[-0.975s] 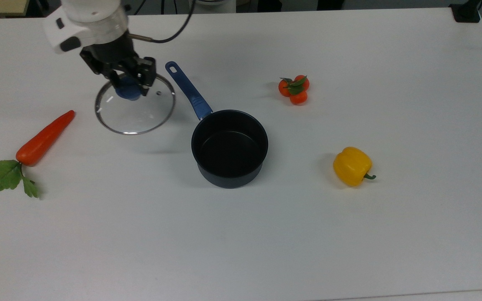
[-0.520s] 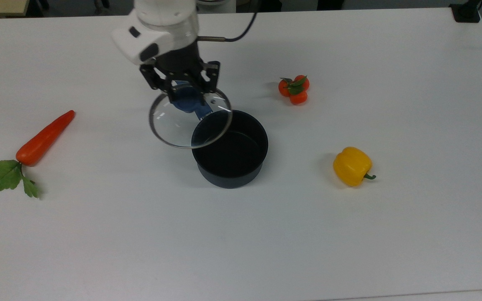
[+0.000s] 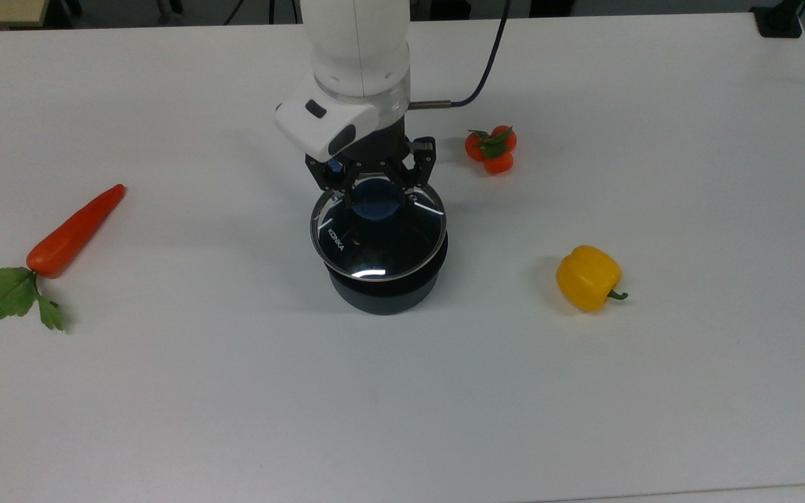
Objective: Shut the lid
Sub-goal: 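Lower the lid onto the saucepan rim and open the gripper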
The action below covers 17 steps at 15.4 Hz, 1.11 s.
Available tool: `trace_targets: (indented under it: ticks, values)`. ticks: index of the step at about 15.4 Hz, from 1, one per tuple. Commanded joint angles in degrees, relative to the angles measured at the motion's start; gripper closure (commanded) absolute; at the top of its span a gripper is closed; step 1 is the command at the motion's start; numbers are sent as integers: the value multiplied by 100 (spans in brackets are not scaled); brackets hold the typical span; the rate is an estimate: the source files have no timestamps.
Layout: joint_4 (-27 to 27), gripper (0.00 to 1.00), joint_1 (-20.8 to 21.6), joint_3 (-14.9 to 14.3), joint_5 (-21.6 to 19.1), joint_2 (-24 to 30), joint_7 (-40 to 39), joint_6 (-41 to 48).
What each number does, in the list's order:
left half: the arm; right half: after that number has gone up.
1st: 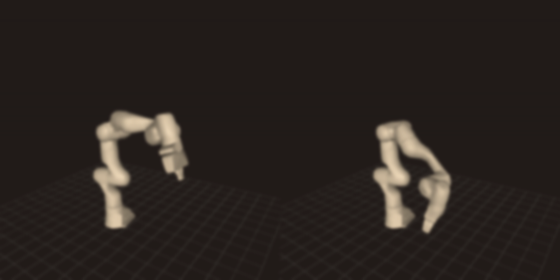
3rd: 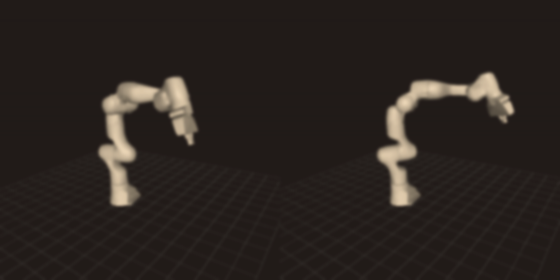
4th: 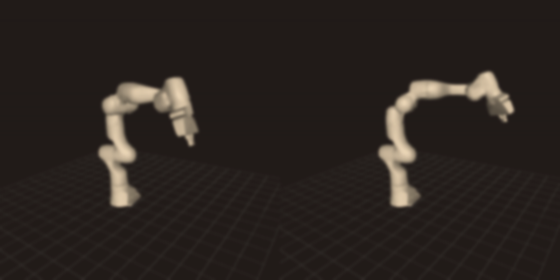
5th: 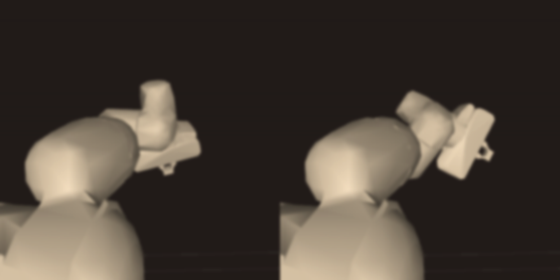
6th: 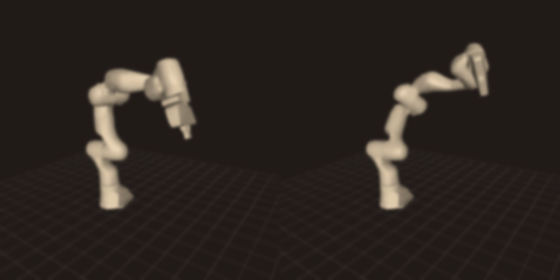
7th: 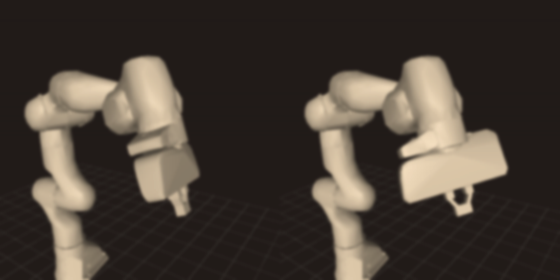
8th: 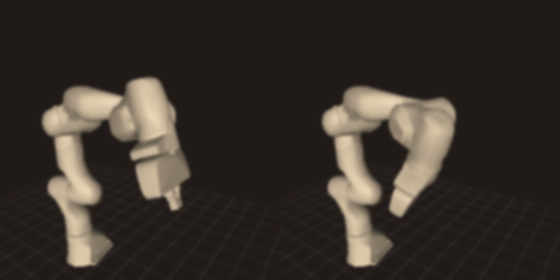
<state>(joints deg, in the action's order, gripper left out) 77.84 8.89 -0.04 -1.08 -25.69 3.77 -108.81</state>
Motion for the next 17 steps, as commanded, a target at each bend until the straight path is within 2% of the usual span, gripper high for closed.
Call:
trace_targets:
  ticks: [1, 17]
  values:
    - [-234, 62, 95, -66, 195, -173, -16, -8]
    - [-32, 61, 183, -58, 354, -191, -60, 53]
